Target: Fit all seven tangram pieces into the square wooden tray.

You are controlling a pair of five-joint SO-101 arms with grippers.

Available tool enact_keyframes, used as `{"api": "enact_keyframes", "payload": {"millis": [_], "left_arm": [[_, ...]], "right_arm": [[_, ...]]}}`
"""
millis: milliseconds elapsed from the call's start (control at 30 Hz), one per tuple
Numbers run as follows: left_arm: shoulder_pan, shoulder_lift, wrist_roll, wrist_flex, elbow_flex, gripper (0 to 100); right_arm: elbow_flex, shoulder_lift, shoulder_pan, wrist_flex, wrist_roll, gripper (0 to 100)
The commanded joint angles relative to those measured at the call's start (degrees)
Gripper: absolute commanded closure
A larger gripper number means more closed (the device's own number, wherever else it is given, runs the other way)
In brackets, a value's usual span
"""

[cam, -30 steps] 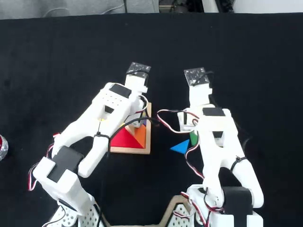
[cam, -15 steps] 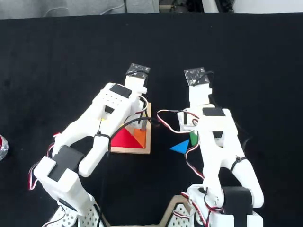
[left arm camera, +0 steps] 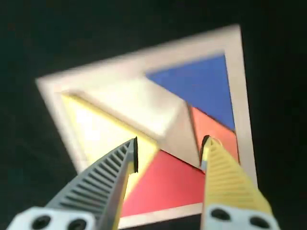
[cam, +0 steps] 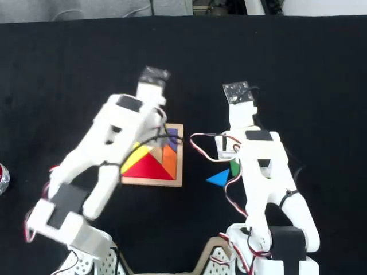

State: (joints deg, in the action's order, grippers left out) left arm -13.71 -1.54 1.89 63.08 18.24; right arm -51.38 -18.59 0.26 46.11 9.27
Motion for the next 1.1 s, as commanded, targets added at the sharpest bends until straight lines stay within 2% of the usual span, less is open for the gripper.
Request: {"api": "enact_keyframes", "payload": {"millis": [0,100,300,533,733,933,1067], "left_arm": [[3.65,8.62,-2.29,-9.85,6.55,77],[2.59,8.79,-6.33,-20.13,15.69,77],[0.22,8.44,-8.35,-22.24,19.47,77],[5.32,2.29,-8.09,-28.13,18.86,77],[4.53,2.29,-8.35,-27.69,19.38,77],[-0.22,2.29,-8.44,-18.55,17.63,77],[1.89,2.29,-8.44,-20.57,17.54,77]], "right_arm": [[2.68,-0.31,0.79,-0.88,-0.18,79.5],[2.59,-0.31,0.79,-0.97,-0.18,81.9],[2.59,-0.31,0.79,-1.05,-0.18,84.0],[2.51,-0.31,0.79,-1.05,-0.18,84.0],[2.51,-0.31,0.79,-1.05,-0.18,84.0],[2.51,-0.22,0.70,-1.05,-0.09,84.0],[2.51,-0.22,0.70,-1.05,-0.09,84.0]]}}
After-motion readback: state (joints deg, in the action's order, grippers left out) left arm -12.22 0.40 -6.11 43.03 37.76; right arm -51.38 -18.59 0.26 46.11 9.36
